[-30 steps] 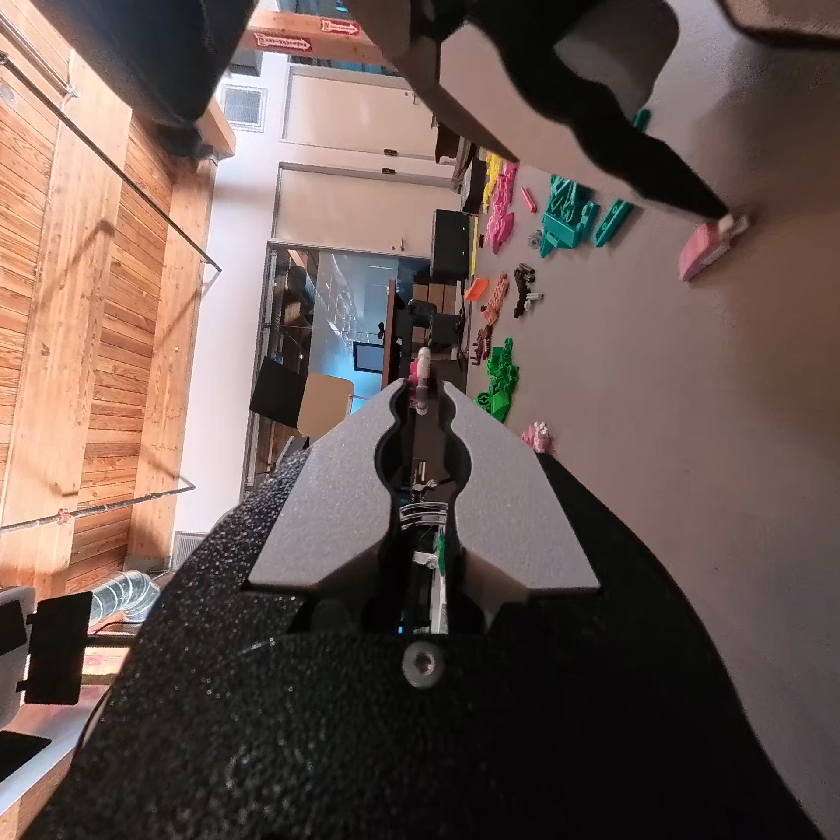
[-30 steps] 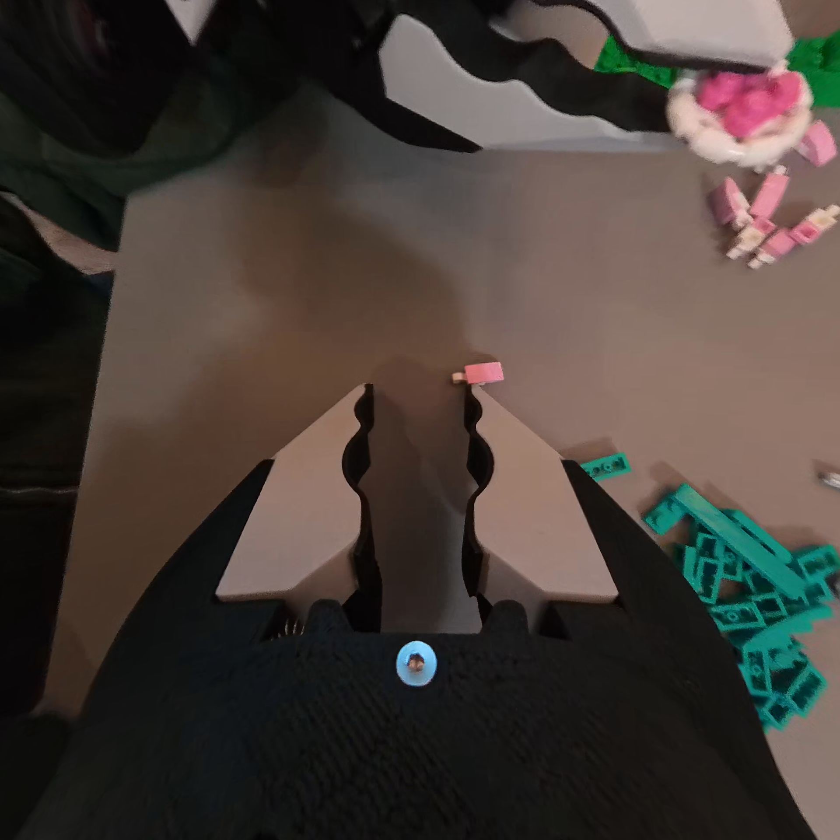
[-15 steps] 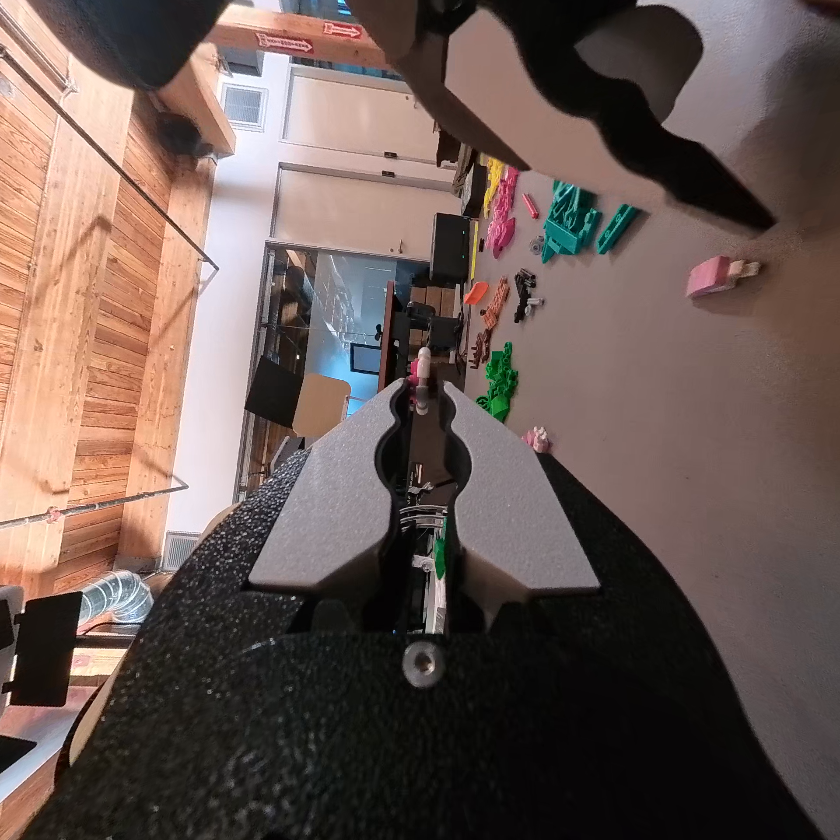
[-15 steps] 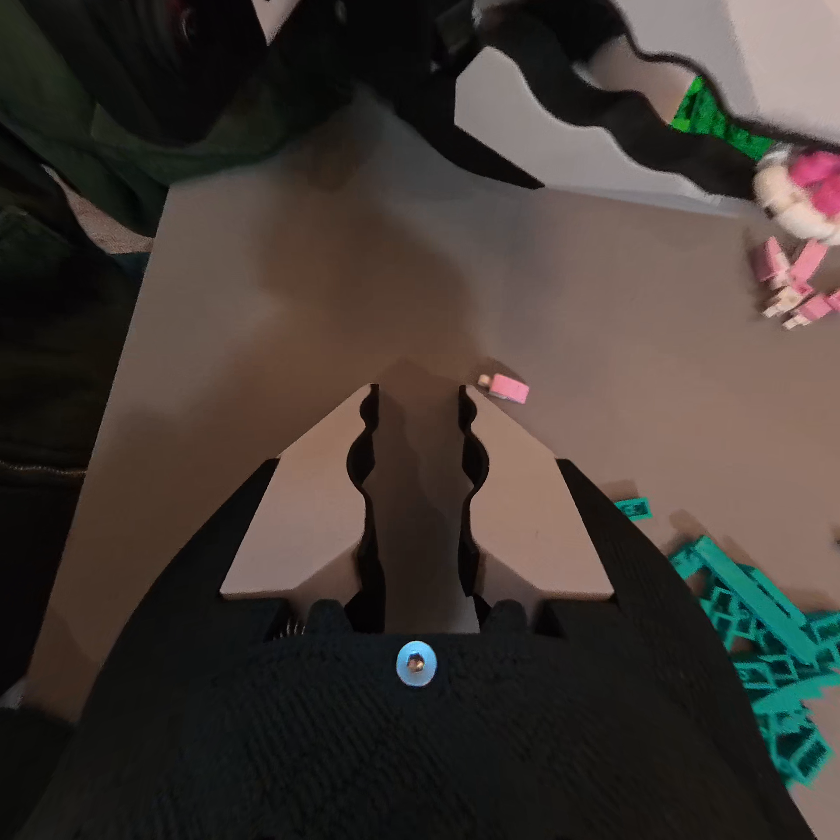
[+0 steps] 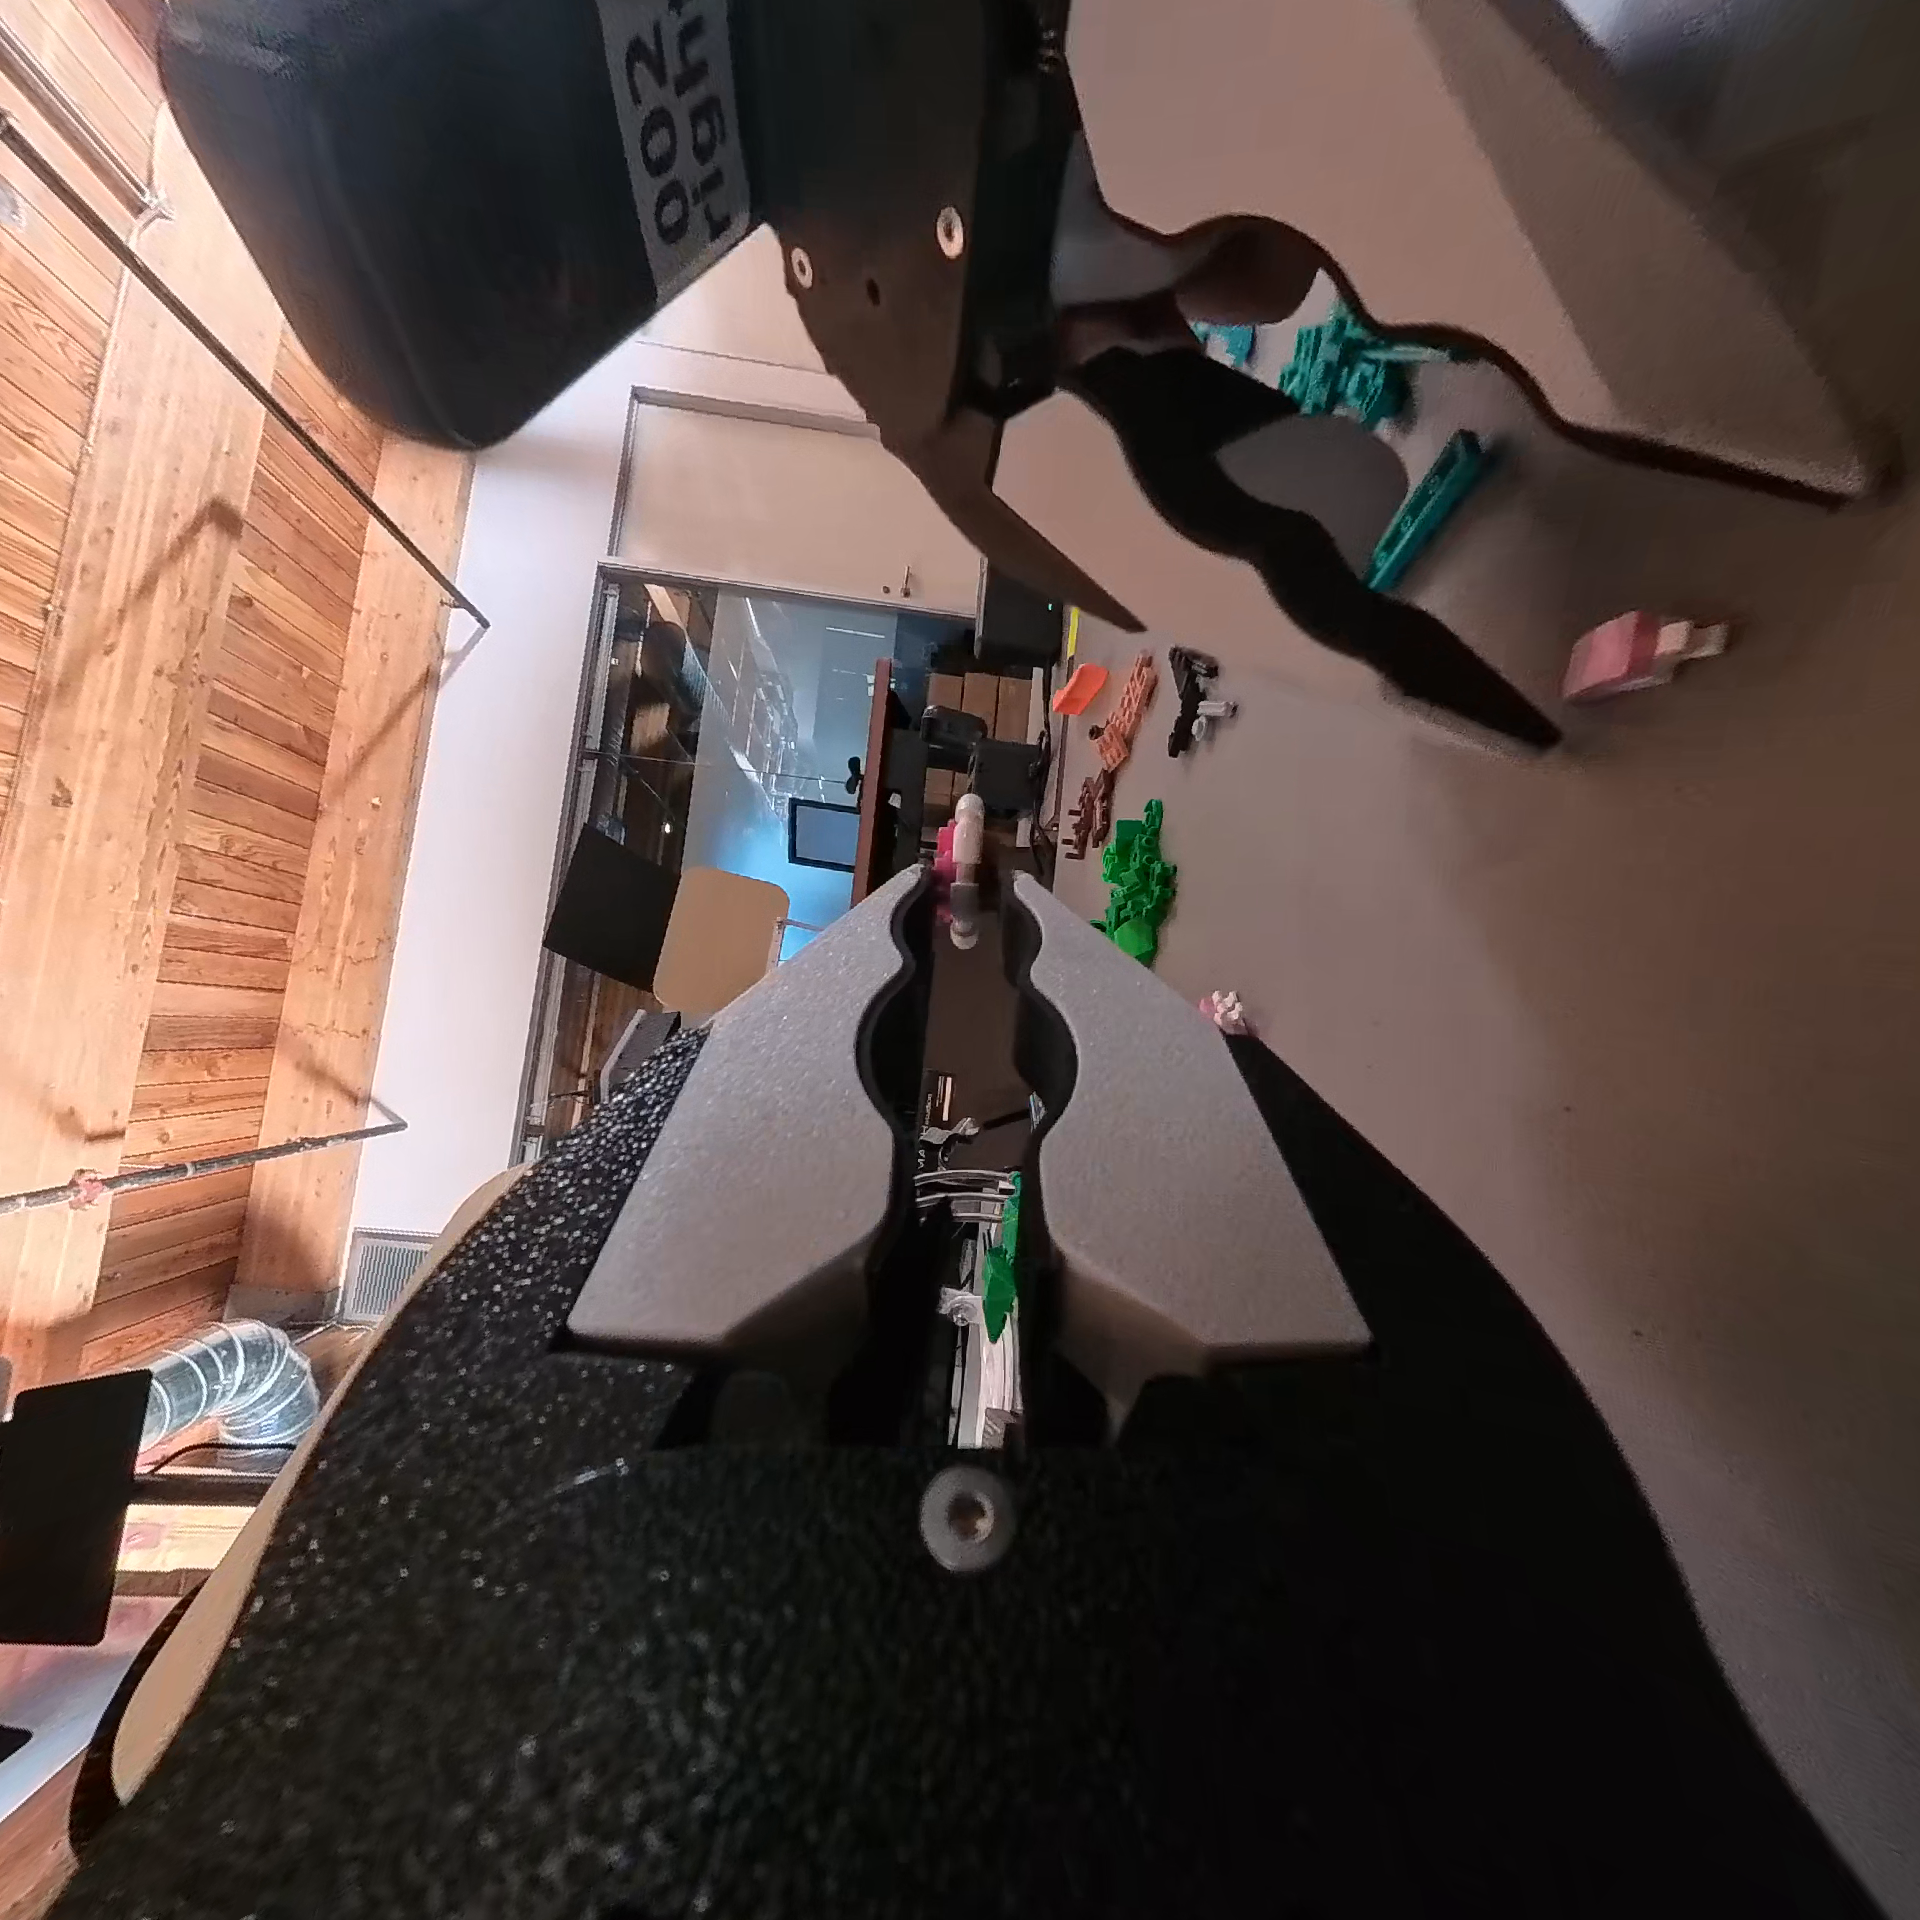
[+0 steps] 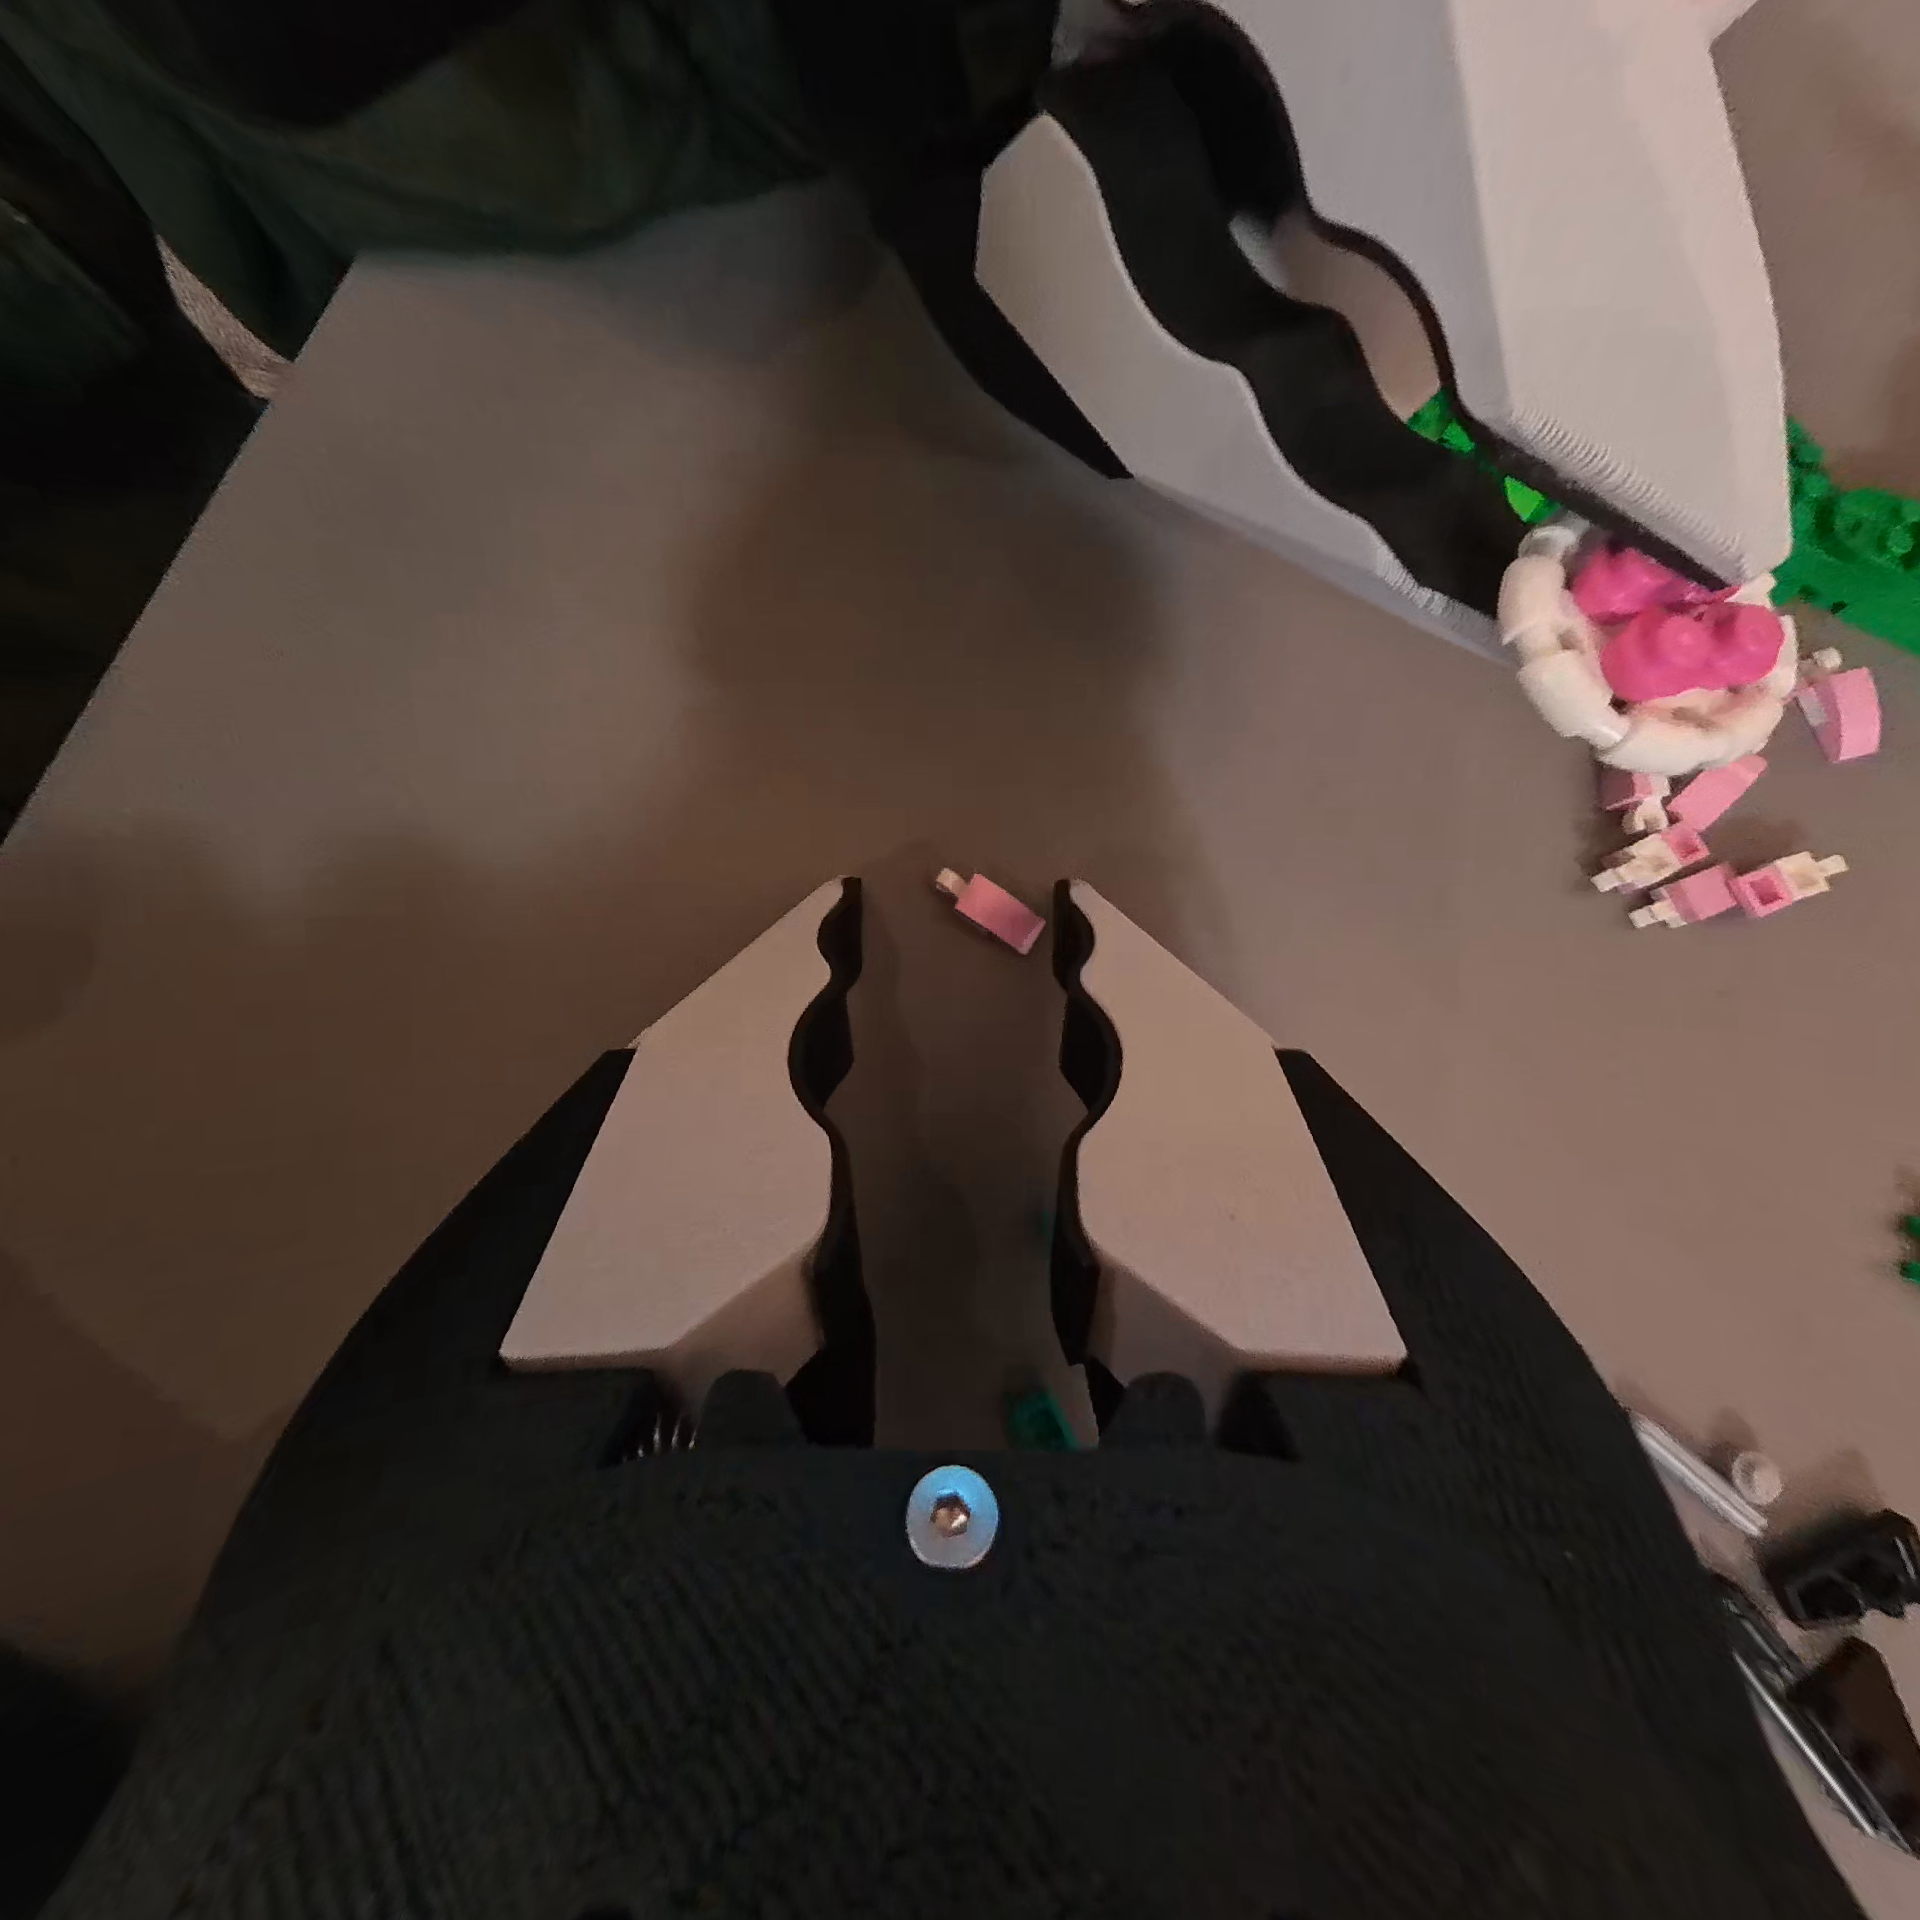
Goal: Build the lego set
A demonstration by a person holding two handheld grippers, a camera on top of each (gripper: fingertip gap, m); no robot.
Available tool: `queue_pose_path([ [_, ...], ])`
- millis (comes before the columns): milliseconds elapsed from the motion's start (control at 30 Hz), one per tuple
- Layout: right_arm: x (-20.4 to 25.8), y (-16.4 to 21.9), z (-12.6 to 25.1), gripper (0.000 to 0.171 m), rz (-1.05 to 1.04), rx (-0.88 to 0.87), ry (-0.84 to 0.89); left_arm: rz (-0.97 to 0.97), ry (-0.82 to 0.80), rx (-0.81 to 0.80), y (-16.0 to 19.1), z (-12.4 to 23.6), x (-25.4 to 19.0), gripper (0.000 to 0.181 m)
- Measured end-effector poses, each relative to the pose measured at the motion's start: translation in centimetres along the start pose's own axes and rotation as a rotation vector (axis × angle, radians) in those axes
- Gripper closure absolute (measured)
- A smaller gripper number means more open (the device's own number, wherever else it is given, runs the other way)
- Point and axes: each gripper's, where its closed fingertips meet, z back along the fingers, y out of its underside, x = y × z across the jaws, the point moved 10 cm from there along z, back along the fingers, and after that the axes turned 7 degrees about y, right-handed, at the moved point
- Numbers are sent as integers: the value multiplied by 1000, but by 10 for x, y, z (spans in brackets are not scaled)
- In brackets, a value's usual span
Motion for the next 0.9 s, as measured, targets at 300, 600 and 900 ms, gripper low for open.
queue_pose_path([
  [300, 10, 8, 6, 151, -11, -17, -10, 7, 9, 3, 1, -1, 0, 173],
  [600, 27, 11, 21, 149, -70, 16, -36, 10, 16, -1, 0, -1, -1, 173],
  [900, 27, 12, 17, 152, -45, 12, 111, 11, 20, -4, 0, -1, -1, 173],
])
